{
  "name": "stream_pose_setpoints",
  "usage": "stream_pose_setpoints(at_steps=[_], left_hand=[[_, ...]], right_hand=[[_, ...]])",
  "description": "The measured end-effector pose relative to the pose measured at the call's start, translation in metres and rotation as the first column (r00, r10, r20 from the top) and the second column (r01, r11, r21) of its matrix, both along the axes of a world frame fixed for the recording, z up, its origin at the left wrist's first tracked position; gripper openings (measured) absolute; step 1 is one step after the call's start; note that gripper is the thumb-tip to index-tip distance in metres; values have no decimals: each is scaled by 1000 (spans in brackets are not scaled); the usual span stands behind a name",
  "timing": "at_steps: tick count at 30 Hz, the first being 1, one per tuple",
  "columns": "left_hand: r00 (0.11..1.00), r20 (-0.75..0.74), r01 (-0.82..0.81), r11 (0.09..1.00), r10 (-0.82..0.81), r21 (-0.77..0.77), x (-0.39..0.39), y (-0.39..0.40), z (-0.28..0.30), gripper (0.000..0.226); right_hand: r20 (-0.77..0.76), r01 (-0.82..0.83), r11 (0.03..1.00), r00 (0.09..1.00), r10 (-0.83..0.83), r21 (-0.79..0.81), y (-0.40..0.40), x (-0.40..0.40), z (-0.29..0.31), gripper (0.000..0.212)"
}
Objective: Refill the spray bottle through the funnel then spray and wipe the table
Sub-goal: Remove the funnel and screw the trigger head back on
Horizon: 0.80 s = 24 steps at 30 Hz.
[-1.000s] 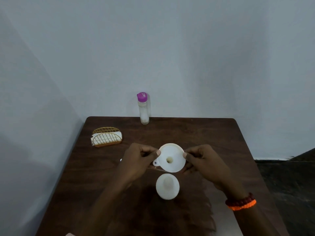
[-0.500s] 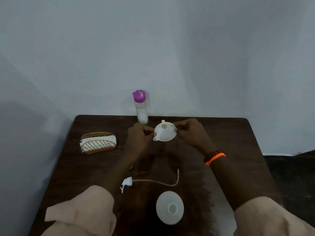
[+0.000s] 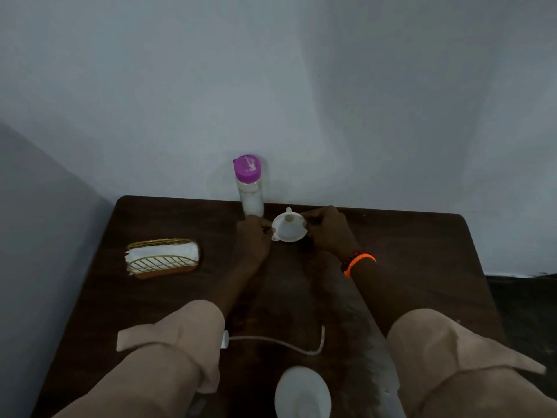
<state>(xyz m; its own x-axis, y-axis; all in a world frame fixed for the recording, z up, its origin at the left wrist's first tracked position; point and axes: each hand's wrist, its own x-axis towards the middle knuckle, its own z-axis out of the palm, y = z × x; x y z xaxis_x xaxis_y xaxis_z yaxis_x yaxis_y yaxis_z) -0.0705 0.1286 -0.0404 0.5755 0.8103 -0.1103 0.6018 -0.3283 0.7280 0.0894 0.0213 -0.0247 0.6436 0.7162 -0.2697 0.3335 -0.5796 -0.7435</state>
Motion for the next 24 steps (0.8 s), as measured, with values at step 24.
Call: stream_pose_setpoints(at_steps=[24], left_hand=[[982, 4, 190, 982, -190, 3, -216, -73, 0, 61]], right_hand=[[-286, -77, 964, 958, 1, -255, -191, -86, 35, 18]])
